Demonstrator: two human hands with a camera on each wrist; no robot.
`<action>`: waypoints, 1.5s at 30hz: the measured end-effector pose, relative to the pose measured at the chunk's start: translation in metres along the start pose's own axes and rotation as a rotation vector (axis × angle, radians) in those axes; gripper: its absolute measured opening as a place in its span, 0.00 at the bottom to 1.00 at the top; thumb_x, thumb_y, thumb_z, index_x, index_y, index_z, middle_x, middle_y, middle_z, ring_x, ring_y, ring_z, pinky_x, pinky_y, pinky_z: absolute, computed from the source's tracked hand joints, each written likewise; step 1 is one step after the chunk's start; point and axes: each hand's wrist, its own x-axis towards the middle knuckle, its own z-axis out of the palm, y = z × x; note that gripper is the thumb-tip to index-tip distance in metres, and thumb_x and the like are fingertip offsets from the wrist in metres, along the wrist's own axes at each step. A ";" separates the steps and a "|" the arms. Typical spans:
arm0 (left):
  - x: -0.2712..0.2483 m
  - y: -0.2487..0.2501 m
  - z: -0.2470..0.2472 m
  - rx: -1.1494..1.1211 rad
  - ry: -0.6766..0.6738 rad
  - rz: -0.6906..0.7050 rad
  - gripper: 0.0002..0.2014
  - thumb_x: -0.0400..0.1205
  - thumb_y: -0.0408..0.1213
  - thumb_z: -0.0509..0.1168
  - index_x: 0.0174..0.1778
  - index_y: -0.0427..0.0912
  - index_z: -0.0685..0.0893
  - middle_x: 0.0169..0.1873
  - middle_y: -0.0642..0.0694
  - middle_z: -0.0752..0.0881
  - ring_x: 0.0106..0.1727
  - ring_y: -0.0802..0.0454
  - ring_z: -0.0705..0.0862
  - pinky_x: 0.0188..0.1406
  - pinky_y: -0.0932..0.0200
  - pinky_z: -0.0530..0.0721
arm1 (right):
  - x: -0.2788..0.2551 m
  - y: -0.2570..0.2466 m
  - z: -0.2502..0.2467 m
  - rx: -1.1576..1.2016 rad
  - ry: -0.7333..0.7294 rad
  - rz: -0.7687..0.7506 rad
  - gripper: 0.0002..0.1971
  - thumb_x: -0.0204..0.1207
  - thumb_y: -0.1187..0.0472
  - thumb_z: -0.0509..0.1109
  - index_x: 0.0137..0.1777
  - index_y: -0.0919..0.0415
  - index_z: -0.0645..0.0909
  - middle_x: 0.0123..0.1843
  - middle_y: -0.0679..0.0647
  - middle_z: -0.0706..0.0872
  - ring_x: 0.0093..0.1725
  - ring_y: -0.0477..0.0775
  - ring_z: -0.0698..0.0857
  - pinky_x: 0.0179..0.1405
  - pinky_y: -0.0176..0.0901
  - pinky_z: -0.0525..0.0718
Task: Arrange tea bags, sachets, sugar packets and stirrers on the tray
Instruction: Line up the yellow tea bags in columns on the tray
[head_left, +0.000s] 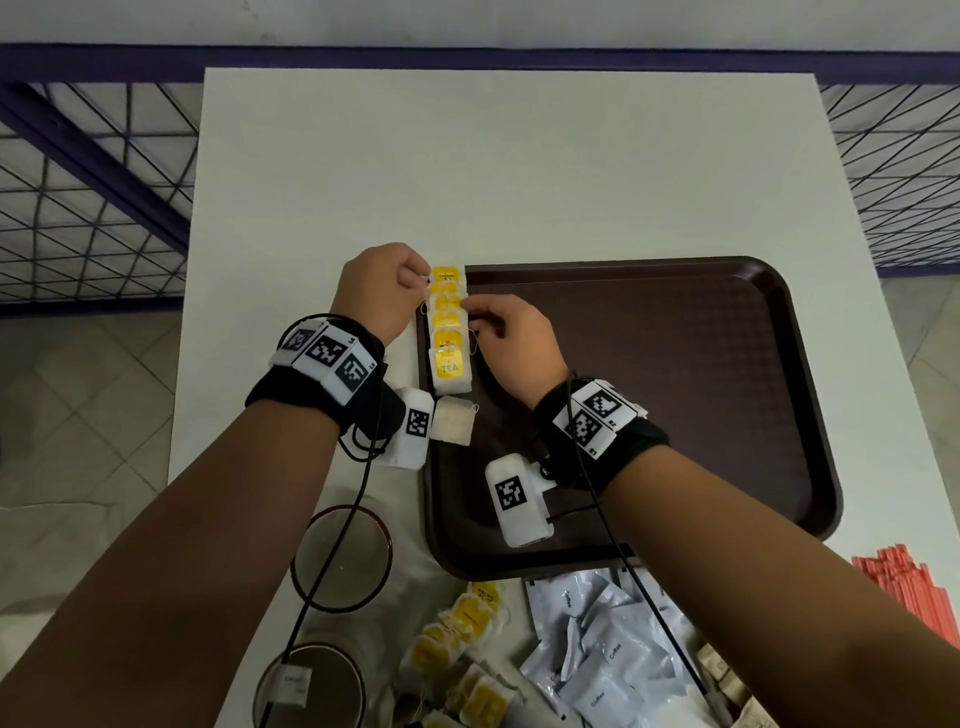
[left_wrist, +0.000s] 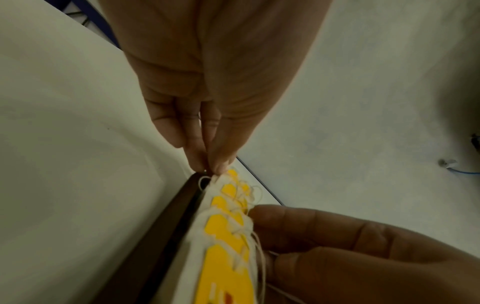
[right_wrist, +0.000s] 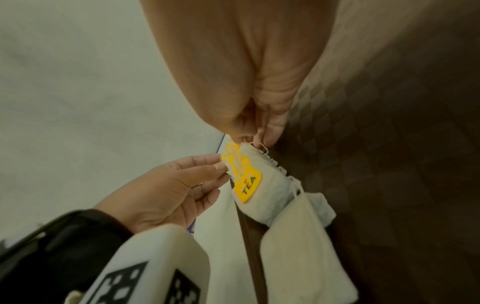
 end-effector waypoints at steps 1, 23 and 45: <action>0.000 0.001 0.000 -0.010 0.009 0.006 0.06 0.76 0.30 0.69 0.48 0.39 0.87 0.39 0.45 0.89 0.43 0.57 0.84 0.50 0.66 0.76 | 0.000 -0.001 0.000 -0.016 -0.004 -0.016 0.18 0.75 0.74 0.60 0.60 0.63 0.84 0.58 0.58 0.86 0.58 0.53 0.84 0.65 0.42 0.79; -0.062 -0.004 -0.008 0.064 -0.266 0.016 0.12 0.75 0.29 0.70 0.53 0.43 0.87 0.45 0.50 0.85 0.42 0.55 0.83 0.39 0.78 0.72 | -0.066 0.008 -0.002 -0.365 -0.254 -0.368 0.12 0.69 0.67 0.73 0.53 0.60 0.85 0.51 0.60 0.81 0.49 0.63 0.79 0.49 0.52 0.79; -0.045 0.000 -0.011 0.054 -0.289 -0.058 0.11 0.74 0.28 0.70 0.51 0.41 0.87 0.42 0.46 0.88 0.42 0.55 0.84 0.39 0.74 0.75 | -0.068 0.004 0.000 -0.034 -0.078 0.063 0.01 0.72 0.67 0.72 0.42 0.63 0.82 0.40 0.56 0.85 0.38 0.55 0.85 0.47 0.46 0.86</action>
